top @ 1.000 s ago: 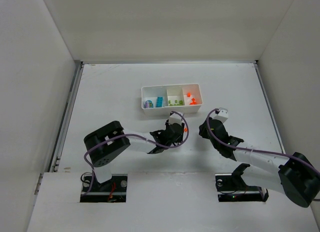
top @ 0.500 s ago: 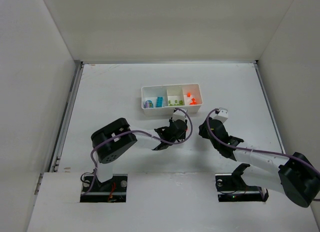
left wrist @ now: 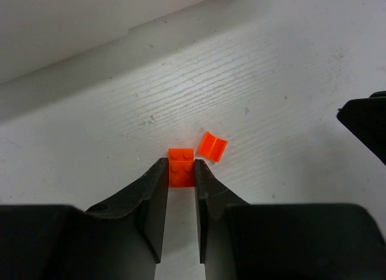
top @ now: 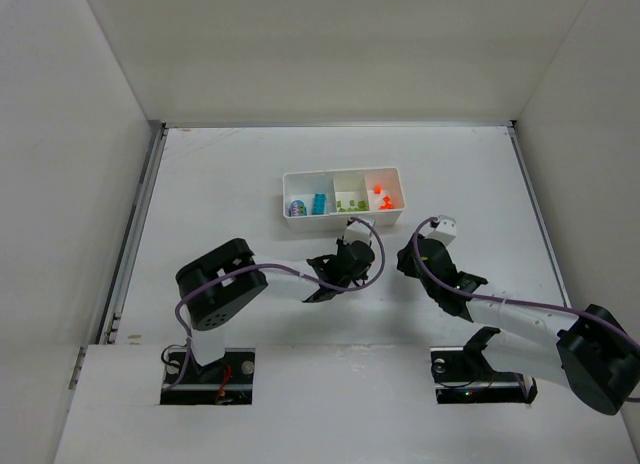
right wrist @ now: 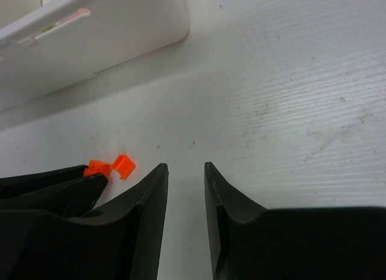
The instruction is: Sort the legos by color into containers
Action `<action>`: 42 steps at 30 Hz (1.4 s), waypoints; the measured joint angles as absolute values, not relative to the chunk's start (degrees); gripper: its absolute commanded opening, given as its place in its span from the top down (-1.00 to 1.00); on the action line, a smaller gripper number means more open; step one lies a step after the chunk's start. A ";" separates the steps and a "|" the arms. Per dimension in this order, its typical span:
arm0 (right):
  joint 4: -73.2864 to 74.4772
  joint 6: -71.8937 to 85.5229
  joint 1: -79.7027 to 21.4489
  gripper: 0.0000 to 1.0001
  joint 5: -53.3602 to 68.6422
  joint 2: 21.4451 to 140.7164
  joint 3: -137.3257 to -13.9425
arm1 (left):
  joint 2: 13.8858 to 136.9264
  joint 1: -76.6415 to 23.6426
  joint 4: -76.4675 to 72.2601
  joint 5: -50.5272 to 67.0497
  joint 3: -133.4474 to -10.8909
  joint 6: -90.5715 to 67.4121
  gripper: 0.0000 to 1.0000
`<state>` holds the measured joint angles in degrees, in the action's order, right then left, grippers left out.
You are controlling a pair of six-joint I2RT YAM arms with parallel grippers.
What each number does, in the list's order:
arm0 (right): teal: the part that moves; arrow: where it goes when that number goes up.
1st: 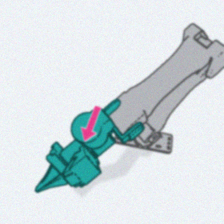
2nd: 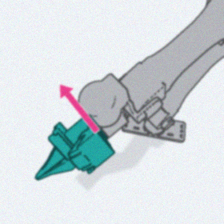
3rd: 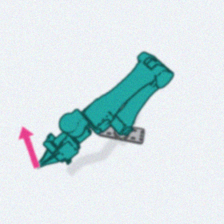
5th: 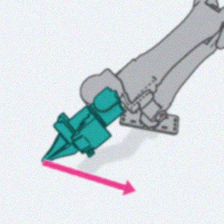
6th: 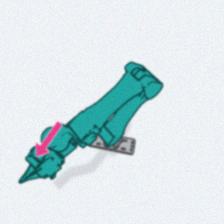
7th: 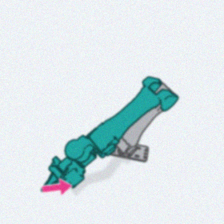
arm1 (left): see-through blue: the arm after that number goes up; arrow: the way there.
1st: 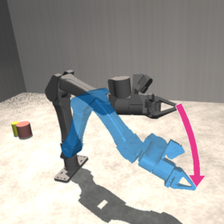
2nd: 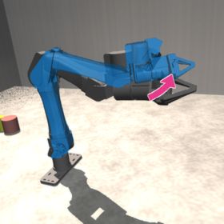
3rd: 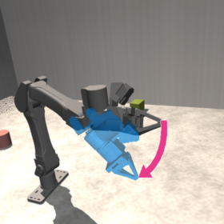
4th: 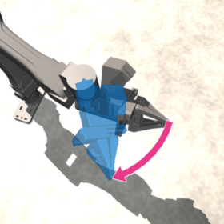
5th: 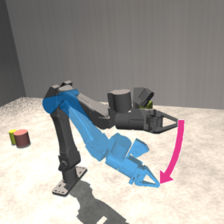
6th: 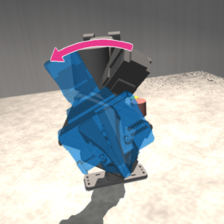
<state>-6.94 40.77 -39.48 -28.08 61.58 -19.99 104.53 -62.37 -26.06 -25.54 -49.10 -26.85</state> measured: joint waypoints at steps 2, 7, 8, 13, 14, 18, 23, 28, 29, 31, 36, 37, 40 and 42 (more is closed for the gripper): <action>-6.94 40.77 -39.48 0.26 -28.10 61.58 -19.99 | 102.72 -62.67 -25.30 -25.41 -48.93 -26.55 0.69; -6.94 40.77 -39.48 0.25 -28.12 61.58 -19.99 | 96.97 -62.70 -24.77 -23.97 -49.56 -25.93 0.69; -6.94 40.77 -39.48 0.25 -28.16 61.58 -19.99 | 96.60 -62.46 -24.60 -23.70 -50.50 -25.76 0.69; -6.94 40.80 -39.48 0.25 -28.38 61.58 -19.99 | 98.10 -59.37 -24.12 -22.09 -58.76 -23.68 0.69; -6.94 40.80 -39.48 0.25 -28.49 61.58 -19.99 | 99.13 -58.67 -24.34 -21.85 -60.93 -23.20 0.69; -6.94 40.80 -39.66 0.25 -29.21 61.58 -19.99 | 104.77 -55.53 -25.15 -21.21 -69.30 -21.47 0.48; -6.96 40.82 -40.05 0.24 -29.69 61.41 -19.99 | 109.89 -52.69 -25.04 -20.53 -73.23 -20.27 -0.13; -7.01 40.77 -40.53 0.19 -30.09 61.34 -19.99 | 107.26 -51.64 -25.54 -20.01 -68.62 -20.03 -0.15; -7.03 40.75 -40.82 0.19 -30.22 61.36 -19.99 | 105.60 -51.48 -25.65 -19.90 -66.43 -20.03 -0.15; -7.09 40.75 -41.60 0.14 -30.50 61.58 -19.99 | 100.88 -50.89 -26.20 -19.81 -60.66 -20.21 -0.15; -8.12 42.37 -46.26 -0.02 -30.89 63.96 -20.10 | 86.46 -48.58 -28.34 -20.45 -45.21 -22.24 -0.15; -8.64 42.83 -47.29 -0.06 -30.87 65.04 -20.18 | 83.88 -48.31 -28.91 -20.84 -42.37 -22.76 -0.15; -10.07 44.18 -49.30 -0.10 -30.89 70.24 -21.34 | 78.30 -48.71 -30.81 -21.50 -34.87 -24.10 -0.15; -10.68 45.15 -49.47 -0.11 -30.94 73.69 -22.63 | 75.70 -49.43 -31.48 -21.93 -30.44 -24.75 -0.17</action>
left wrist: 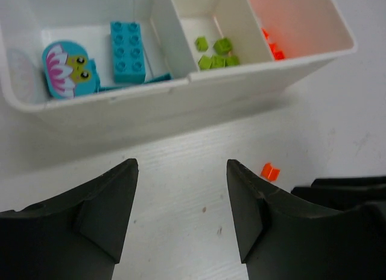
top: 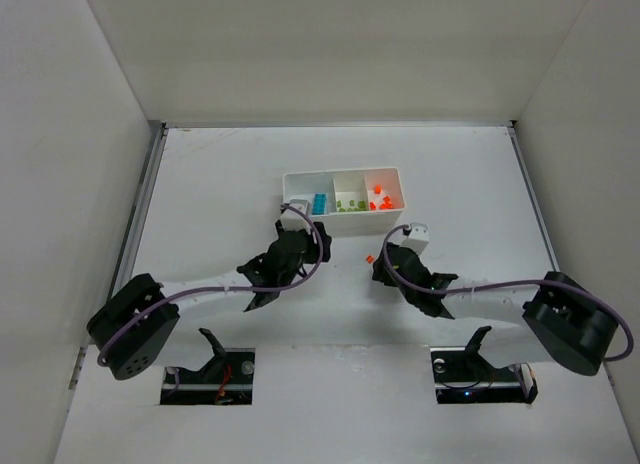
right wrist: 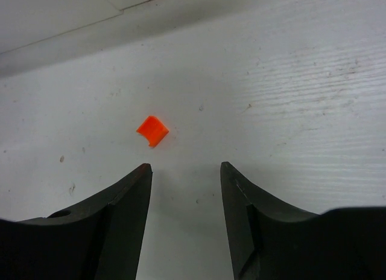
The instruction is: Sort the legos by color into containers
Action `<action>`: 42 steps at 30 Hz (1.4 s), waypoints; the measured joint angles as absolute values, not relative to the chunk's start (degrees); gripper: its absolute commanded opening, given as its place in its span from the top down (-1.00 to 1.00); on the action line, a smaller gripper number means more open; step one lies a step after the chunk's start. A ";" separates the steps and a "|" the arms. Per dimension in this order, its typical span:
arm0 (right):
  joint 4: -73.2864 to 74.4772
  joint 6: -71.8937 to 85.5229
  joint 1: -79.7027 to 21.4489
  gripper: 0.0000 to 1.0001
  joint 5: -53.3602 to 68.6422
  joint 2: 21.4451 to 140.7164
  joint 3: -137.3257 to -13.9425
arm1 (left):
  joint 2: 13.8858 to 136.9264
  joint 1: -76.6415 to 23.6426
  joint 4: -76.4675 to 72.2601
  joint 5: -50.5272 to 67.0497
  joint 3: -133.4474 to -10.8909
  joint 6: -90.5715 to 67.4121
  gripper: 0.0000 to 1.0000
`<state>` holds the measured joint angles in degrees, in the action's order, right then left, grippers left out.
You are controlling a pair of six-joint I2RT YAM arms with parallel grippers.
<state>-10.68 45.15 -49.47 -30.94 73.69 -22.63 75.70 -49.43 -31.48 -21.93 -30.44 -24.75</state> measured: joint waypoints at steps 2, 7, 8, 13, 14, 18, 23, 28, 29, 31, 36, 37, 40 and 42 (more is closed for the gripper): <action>-10.98 45.80 -49.54 -0.11 -31.09 76.34 -24.14 | 73.69 -50.19 -31.86 -22.68 -26.94 -25.17 -0.18; -11.29 47.00 -50.41 0.02 -32.62 82.04 -28.86 | 70.17 -51.07 -33.15 -24.75 -22.59 -25.61 -0.22; -11.38 47.18 -50.65 0.03 -32.86 82.78 -29.54 | 69.80 -51.18 -33.78 -25.12 -22.26 -25.65 -0.23; -11.60 47.86 -50.70 0.08 -34.13 86.46 -32.38 | 69.45 -51.33 -36.99 -26.04 -21.54 -25.54 -0.24; -11.57 47.92 -50.70 0.10 -34.37 87.09 -32.80 | 69.45 -51.33 -37.63 -26.09 -21.37 -25.50 -0.24; -10.90 48.27 -50.70 0.19 -35.29 89.49 -34.63 | 69.63 -51.53 -39.57 -26.20 -20.71 -25.36 -0.24; -9.72 48.25 -51.09 0.36 -36.14 92.47 -38.04 | 69.63 -52.14 -40.91 -26.15 -19.99 -25.34 -0.24; -7.73 48.23 -53.10 0.28 -38.46 94.24 -40.05 | 69.25 -52.07 -41.36 -26.11 -18.94 -25.32 -0.24; -7.25 48.31 -53.58 0.19 -38.87 94.24 -40.14 | 69.06 -52.05 -41.41 -26.11 -18.70 -25.32 -0.24; -6.22 48.42 -54.81 0.11 -40.34 94.21 -40.32 | 68.69 -51.90 -41.41 -26.09 -18.41 -25.34 -0.24; -4.36 48.03 -57.23 0.27 -42.48 94.15 -40.36 | 68.34 -51.44 -41.58 -26.00 -18.33 -25.36 -0.24; -4.12 47.97 -57.47 0.31 -42.59 94.13 -40.36 | 68.34 -51.31 -41.58 -25.96 -18.33 -25.36 -0.24; -3.64 47.75 -57.58 0.40 -42.89 94.13 -40.36 | 68.34 -51.27 -41.63 -26.00 -18.33 -25.41 -0.24; -3.44 47.72 -57.63 0.46 -43.05 94.13 -40.36 | 68.34 -51.27 -41.69 -25.96 -18.33 -25.41 -0.24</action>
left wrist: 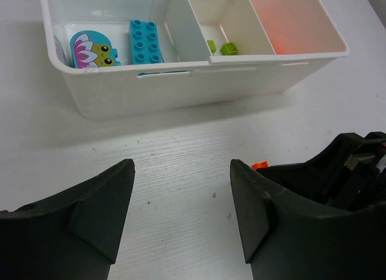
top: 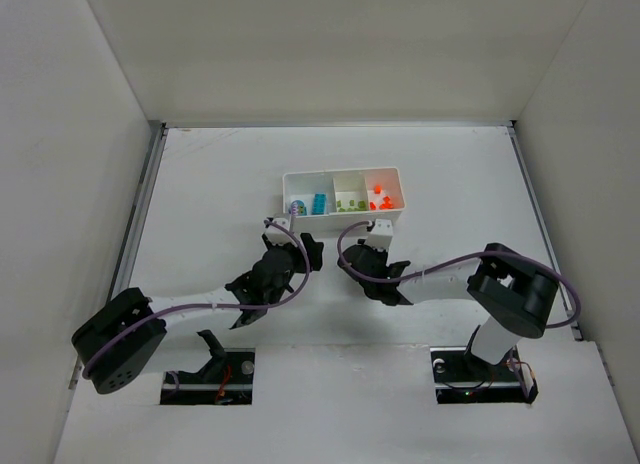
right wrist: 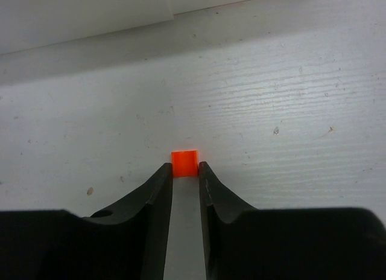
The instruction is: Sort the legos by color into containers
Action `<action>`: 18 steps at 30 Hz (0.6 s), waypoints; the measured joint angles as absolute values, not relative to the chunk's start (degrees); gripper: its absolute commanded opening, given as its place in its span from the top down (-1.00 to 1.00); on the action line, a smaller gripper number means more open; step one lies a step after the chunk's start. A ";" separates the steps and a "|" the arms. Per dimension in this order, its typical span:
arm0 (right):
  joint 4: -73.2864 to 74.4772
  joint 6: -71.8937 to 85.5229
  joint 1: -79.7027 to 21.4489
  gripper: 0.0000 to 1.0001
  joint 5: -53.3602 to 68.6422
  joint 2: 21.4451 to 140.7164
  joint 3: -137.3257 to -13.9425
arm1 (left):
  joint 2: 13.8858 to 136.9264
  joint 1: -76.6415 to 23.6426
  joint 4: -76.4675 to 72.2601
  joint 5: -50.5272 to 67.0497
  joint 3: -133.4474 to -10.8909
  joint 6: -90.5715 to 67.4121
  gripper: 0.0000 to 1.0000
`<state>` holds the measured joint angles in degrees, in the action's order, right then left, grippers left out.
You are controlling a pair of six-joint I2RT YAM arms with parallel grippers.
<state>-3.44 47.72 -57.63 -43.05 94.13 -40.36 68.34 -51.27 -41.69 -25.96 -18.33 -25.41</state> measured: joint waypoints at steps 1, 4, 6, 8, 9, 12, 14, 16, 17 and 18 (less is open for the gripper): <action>-3.44 47.57 -57.63 0.49 -43.09 94.13 -40.36 | 68.34 -51.24 -41.74 -25.96 -18.33 -25.41 -0.24; -3.44 46.70 -57.65 0.54 -43.13 94.13 -40.45 | 68.29 -51.27 -41.76 -25.98 -18.33 -25.41 -0.24; -3.38 46.19 -57.67 0.55 -43.13 94.11 -40.47 | 68.16 -51.20 -41.76 -26.00 -18.33 -25.41 -0.24; -2.63 45.60 -57.74 0.55 -43.07 93.49 -40.47 | 67.94 -50.87 -41.80 -25.96 -18.24 -25.43 -0.25; -1.91 45.19 -57.74 0.55 -43.03 92.58 -40.47 | 67.70 -50.68 -41.80 -25.96 -18.09 -25.43 -0.27; -0.51 44.51 -57.74 0.55 -42.81 87.39 -40.45 | 66.70 -50.37 -41.85 -26.20 -17.30 -25.58 -0.33; -0.47 43.40 -57.21 0.55 -42.06 82.39 -40.45 | 66.57 -50.11 -41.98 -26.24 -17.23 -25.65 -0.37; -0.86 41.65 -55.55 0.54 -41.04 77.97 -40.60 | 66.48 -50.00 -42.04 -26.35 -17.19 -25.80 -0.40; -0.89 40.51 -54.02 0.54 -40.53 76.42 -40.95 | 66.24 -49.98 -42.11 -26.46 -17.04 -25.87 -0.43; -0.86 39.42 -52.18 0.54 -40.07 75.35 -41.56 | 65.80 -49.87 -42.17 -26.74 -16.73 -25.93 -0.46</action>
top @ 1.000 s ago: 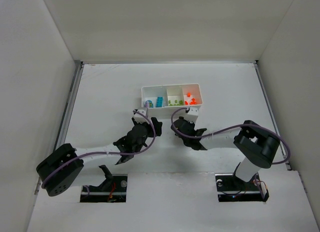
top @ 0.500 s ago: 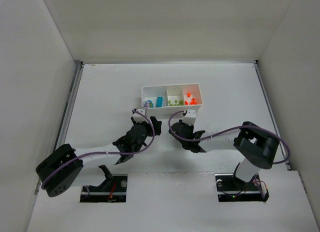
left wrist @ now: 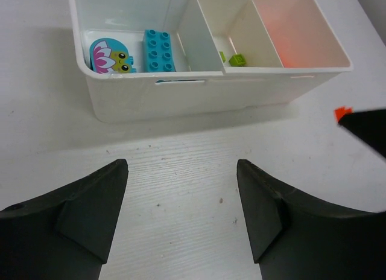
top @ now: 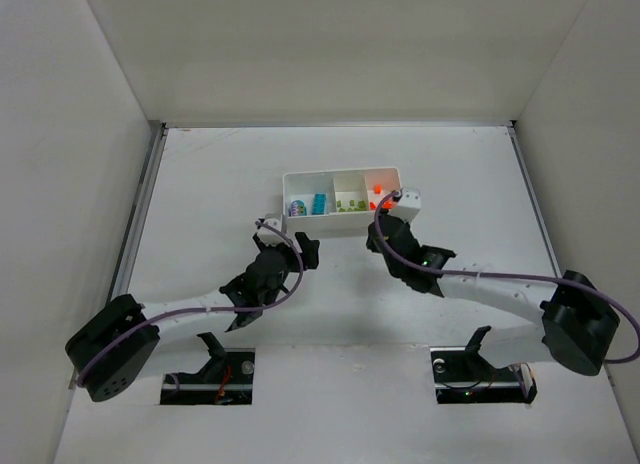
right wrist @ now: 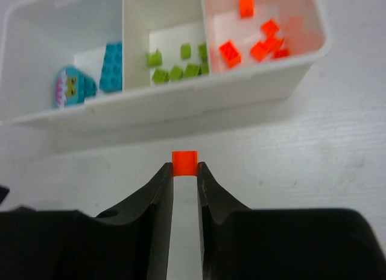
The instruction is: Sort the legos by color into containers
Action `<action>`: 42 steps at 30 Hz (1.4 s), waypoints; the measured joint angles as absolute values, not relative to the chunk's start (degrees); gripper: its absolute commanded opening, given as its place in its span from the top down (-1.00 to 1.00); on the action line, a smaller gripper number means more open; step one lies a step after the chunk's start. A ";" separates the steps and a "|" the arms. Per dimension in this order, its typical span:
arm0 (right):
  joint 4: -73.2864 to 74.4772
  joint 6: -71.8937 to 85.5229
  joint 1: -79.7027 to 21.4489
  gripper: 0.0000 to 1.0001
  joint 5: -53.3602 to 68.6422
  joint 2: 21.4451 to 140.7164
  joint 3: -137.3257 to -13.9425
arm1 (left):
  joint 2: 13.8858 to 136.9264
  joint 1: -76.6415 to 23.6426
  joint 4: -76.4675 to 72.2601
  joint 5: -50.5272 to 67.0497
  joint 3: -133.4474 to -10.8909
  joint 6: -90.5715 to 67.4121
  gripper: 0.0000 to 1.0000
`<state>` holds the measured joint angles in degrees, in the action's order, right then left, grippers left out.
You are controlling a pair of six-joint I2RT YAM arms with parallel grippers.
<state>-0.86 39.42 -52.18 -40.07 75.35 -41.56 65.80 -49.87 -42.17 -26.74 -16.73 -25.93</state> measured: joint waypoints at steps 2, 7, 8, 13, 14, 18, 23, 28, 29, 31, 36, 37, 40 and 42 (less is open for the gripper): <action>-0.86 37.08 -48.34 0.54 -39.13 74.41 -43.48 | 64.58 -49.60 -42.19 -27.73 -15.92 -26.02 -1.00; -2.24 32.49 -40.77 0.53 -36.27 76.44 -49.12 | 58.92 -47.55 -42.19 -31.14 -13.06 -26.20 -1.00; -2.83 31.79 -39.51 0.52 -35.62 77.54 -50.06 | 57.74 -46.96 -42.17 -31.94 -12.58 -26.22 -1.00; -4.58 29.67 -33.54 0.06 -31.81 86.24 -55.05 | 52.97 -44.25 -41.69 -34.81 -10.76 -26.68 -1.00; -4.49 29.39 -32.75 -0.03 -31.42 87.37 -55.55 | 52.51 -43.62 -41.50 -34.96 -10.57 -26.94 -1.00; -4.25 27.81 -32.27 -0.22 -30.48 87.02 -56.03 | 52.21 -40.66 -40.14 -35.42 -10.07 -28.47 -1.00; -7.05 27.03 -32.75 -0.38 -30.41 75.48 -50.37 | 53.01 -37.65 -37.58 -35.62 -10.07 -30.72 -1.00; -9.45 28.18 -33.45 -0.50 -33.76 58.83 -34.06 | 53.93 -35.42 -35.46 -35.48 -10.07 -32.49 -1.00; -9.37 28.77 -33.45 -0.50 -34.11 56.62 -31.05 | 53.95 -35.03 -35.20 -35.48 -10.07 -32.64 -1.00; -8.82 30.24 -33.45 -0.52 -34.92 52.36 -25.19 | 53.93 -34.15 -34.92 -35.59 -10.07 -32.88 -1.00; -8.69 36.12 -33.41 -1.00 -36.42 46.89 -16.12 | 53.04 -30.63 -31.99 -37.26 -10.07 -34.24 -1.00; -8.95 36.82 -33.19 -1.00 -36.64 47.22 -15.20 | 52.75 -30.15 -31.40 -37.78 -10.07 -34.65 -1.00; -8.95 39.11 -31.75 -1.00 -36.71 49.63 -14.13 | 52.58 -29.76 -30.13 -38.68 -10.09 -35.31 -1.00; -9.28 40.03 -31.38 -1.00 -36.99 50.92 -14.15 | 53.34 -29.80 -29.56 -39.24 -10.15 -35.62 -1.00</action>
